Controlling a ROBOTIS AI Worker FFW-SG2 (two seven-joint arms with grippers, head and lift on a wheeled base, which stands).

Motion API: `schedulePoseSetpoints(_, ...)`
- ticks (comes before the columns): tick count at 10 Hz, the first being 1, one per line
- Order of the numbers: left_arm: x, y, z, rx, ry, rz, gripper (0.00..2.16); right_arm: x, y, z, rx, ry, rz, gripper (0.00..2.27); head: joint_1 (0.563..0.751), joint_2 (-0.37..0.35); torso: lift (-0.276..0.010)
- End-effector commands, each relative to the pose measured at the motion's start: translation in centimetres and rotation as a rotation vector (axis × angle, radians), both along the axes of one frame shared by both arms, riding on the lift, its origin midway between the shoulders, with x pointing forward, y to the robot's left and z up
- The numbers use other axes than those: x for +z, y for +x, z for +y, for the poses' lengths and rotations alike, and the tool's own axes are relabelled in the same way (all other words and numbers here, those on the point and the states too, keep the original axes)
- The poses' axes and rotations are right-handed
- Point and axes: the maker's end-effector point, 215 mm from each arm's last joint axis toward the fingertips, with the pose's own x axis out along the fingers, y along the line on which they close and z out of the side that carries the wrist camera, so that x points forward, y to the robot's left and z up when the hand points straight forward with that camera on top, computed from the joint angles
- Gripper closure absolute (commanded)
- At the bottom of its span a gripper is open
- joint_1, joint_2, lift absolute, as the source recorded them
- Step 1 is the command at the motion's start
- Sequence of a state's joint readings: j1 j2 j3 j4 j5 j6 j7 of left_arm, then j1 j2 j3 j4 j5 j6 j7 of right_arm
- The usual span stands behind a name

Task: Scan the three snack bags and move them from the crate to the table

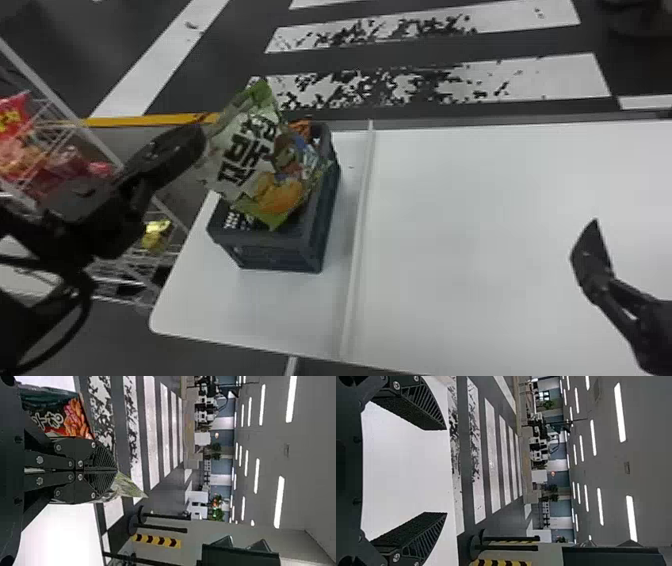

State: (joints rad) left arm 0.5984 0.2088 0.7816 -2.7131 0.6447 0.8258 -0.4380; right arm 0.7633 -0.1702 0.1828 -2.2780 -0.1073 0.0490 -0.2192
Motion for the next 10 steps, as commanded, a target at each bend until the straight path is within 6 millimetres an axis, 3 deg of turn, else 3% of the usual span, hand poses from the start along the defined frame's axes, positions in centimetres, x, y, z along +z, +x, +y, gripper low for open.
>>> schedulePoseSetpoints(1,1.3,-0.4,-0.5,-0.026,-0.082,-0.027,2.1,0.0,0.0,0.1,0.002,-0.001,0.0,0.12,0.695,0.244,-0.062)
schedulePoseSetpoints(3,2.7,-0.9,-1.1,-0.059,-0.148,-0.051,2.1,0.1,-0.1,0.7,0.008,-0.004,-0.004,0.12,0.695,0.232,-0.062)
schedulePoseSetpoints(5,3.7,-1.4,-3.4,-0.134,-0.237,-0.068,2.1,0.1,-0.1,0.7,0.004,-0.009,-0.005,0.12,0.695,0.231,-0.062)
schedulePoseSetpoints(7,3.5,-0.9,-6.1,-0.182,-0.3,-0.074,2.1,0.2,-0.1,0.9,0.002,-0.014,-0.005,0.12,0.695,0.199,-0.062)
schedulePoseSetpoints(8,2.4,-0.3,-8.1,-0.207,-0.327,-0.058,2.1,0.3,-0.1,0.9,0.003,-0.014,-0.01,0.12,0.695,0.181,-0.062)
schedulePoseSetpoints(10,-1.9,1.1,-11.7,-0.244,-0.403,0.022,2.1,1.0,0.0,0.4,-0.015,-0.013,-0.03,0.12,0.695,0.117,-0.062)
